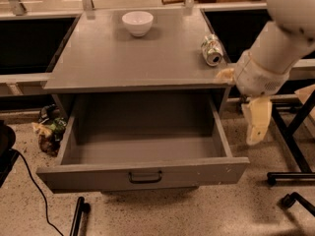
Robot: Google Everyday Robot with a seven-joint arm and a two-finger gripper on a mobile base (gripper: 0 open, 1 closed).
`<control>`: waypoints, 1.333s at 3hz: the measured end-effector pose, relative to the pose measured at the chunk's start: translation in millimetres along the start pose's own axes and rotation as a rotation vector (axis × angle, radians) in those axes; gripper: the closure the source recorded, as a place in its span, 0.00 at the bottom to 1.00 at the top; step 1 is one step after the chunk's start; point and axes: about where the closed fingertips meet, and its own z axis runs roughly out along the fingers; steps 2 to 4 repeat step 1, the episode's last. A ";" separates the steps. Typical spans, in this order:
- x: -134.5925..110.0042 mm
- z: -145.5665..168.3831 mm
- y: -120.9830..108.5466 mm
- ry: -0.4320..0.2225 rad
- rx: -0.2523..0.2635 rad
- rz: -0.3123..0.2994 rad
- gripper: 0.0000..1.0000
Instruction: Open top drawer
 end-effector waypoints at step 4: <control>12.0 -40.1 -14.6 0.029 0.025 0.007 0.00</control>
Offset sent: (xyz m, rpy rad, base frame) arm 0.0000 0.0000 0.0000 0.0000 0.0000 0.0000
